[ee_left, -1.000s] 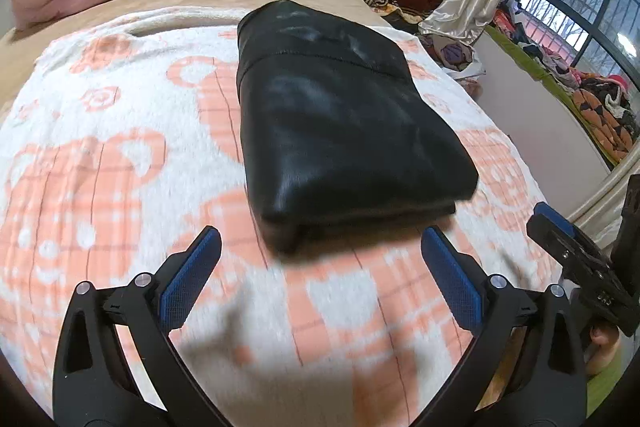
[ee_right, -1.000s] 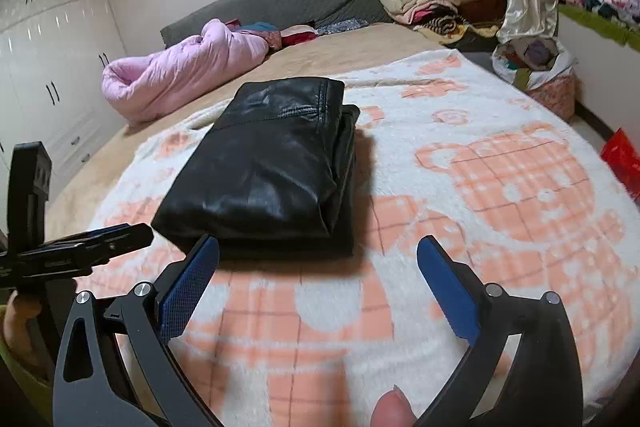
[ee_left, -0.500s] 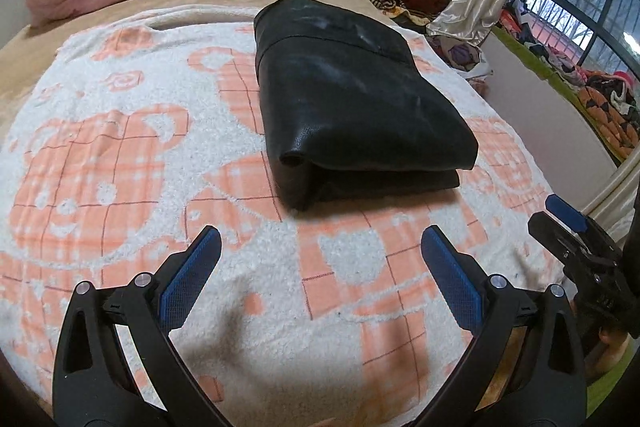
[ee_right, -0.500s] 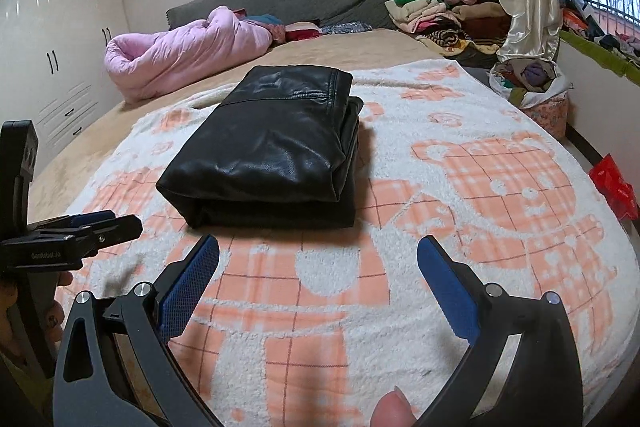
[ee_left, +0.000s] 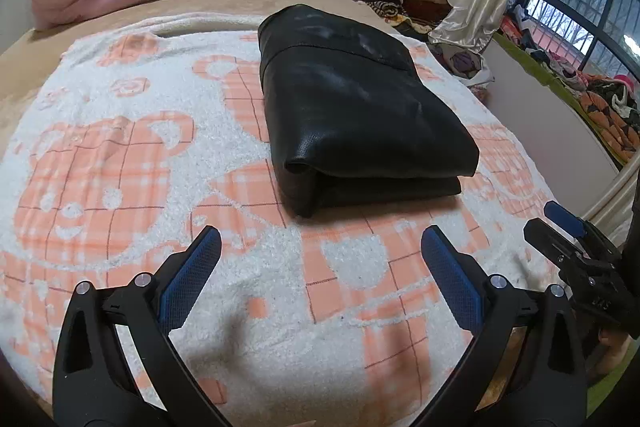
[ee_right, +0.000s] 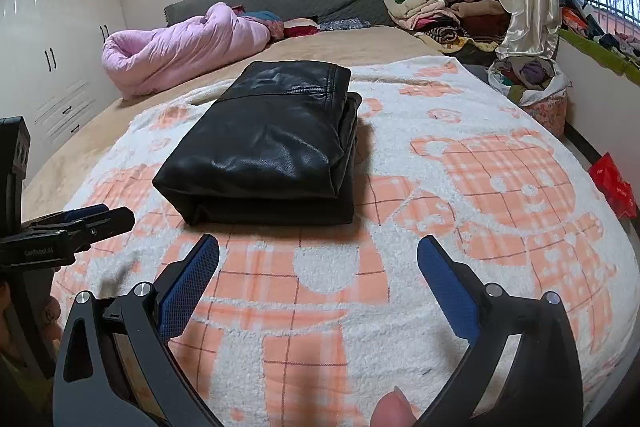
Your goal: Fold large clothes
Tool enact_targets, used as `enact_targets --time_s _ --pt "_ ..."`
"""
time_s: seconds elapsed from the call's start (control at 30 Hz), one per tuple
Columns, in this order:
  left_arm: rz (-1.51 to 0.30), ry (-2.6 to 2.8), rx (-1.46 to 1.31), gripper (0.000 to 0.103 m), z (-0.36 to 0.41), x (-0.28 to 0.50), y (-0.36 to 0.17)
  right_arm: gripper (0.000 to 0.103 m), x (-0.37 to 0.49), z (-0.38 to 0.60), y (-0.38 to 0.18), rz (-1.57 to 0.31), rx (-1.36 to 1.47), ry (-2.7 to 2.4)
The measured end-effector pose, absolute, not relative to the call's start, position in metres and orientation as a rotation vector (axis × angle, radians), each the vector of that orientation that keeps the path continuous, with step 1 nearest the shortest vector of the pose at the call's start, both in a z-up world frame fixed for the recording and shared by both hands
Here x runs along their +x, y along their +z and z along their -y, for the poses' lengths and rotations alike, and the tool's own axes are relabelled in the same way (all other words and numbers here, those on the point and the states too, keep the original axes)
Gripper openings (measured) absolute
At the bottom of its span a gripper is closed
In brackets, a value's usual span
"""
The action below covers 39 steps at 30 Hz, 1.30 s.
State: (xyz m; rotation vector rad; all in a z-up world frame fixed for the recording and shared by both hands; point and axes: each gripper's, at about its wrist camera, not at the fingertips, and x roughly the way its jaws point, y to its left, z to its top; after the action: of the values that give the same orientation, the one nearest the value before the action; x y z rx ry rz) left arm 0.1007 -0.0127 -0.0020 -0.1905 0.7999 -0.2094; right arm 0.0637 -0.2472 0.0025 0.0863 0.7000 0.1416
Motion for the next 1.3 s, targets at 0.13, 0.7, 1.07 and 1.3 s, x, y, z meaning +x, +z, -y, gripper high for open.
enact_targets --time_s 0.13,0.7,1.07,1.3 --pt "-0.804 -0.214 -0.203 0.094 0.0113 0.1008 -0.0021 0.099 0.0641 0.2474 0.002 -0.703 0.09 0.14" --pt "-0.817 -0.201 -0.22 0.094 0.0061 0.1018 -0.0032 0.099 0.0648 0.2469 0.0009 -0.708 0.081 0.141" --pt "-0.816 -0.194 -0.214 0.094 0.006 0.1024 -0.0025 0.099 0.0653 0.2464 0.0021 -0.707 0.072 0.138" --pt "-0.811 -0.194 -0.208 0.094 0.006 0.1022 -0.001 0.099 0.0653 0.247 0.0027 -0.708 0.071 0.133"
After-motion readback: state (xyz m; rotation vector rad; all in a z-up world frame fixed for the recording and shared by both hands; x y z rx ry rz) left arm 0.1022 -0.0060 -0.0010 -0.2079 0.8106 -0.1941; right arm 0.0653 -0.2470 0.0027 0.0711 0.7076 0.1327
